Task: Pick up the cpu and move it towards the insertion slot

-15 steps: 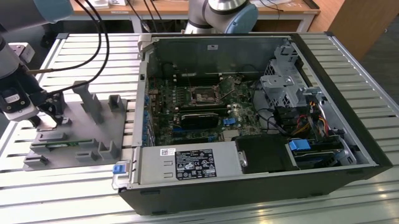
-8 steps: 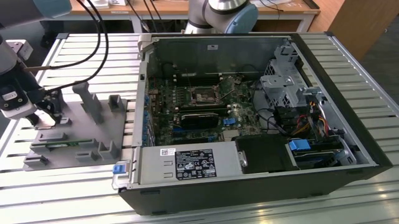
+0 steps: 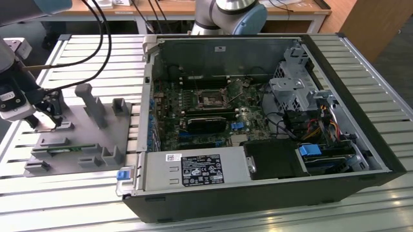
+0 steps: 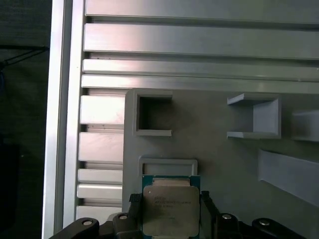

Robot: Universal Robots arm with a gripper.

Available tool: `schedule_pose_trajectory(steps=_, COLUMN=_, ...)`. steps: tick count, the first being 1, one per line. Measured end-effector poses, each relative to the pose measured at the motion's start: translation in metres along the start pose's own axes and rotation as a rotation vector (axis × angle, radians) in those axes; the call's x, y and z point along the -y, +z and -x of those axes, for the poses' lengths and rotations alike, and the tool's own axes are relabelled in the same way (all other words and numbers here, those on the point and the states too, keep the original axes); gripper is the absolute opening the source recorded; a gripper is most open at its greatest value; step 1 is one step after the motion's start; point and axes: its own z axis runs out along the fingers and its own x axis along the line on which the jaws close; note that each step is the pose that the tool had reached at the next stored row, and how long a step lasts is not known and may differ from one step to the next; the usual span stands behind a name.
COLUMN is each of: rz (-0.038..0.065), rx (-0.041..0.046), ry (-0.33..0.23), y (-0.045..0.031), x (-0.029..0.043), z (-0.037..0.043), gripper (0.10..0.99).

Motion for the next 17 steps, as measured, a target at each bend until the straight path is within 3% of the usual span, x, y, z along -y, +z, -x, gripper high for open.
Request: schedule_pose_trajectory(steps=17, rz=0.0, rx=0.0001, ry=0.0, y=-0.0092, x=-0.0002, z=0.0, gripper=0.541)
